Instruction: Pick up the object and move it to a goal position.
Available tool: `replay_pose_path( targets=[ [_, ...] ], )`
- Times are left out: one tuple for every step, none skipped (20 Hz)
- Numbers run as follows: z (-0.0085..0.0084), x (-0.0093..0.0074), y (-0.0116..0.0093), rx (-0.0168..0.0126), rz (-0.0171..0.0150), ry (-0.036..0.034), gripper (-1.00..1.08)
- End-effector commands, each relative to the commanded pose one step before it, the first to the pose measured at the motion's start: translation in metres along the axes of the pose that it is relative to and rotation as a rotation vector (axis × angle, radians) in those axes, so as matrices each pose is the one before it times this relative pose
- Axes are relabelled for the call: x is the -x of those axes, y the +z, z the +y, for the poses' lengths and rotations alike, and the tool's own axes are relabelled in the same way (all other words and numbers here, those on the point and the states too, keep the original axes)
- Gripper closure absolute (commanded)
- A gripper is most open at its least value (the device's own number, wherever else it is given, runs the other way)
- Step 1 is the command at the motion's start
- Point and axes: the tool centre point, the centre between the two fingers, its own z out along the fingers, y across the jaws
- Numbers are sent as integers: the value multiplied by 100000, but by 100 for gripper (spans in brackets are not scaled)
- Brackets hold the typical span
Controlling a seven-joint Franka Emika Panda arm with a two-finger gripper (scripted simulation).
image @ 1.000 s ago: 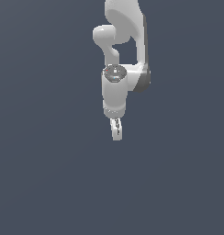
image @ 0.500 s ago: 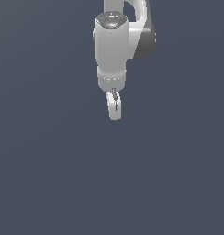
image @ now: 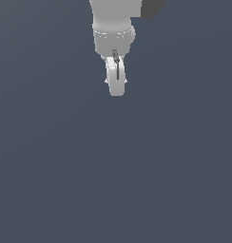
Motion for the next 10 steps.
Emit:
replay_pose_path(
  targets=[
    [180, -101, -2085, 156, 8, -75, 108],
    [29, -46, -695, 0, 0, 0, 108],
    [22, -16, -644, -10, -24, -64, 108],
    [19, -39, -584, 0, 0, 0, 108],
    [14, -17, -530, -6, -18, -45, 108],
    [11, -31, -473, 0, 0, 0, 108],
    [7, -28, -417, 0, 0, 0, 108],
    [0, 0, -365, -8, -26, -63, 108],
    [-4, -21, -307, 0, 0, 0, 108],
    [-9, -18, -252, 0, 0, 0, 108]
  ],
)
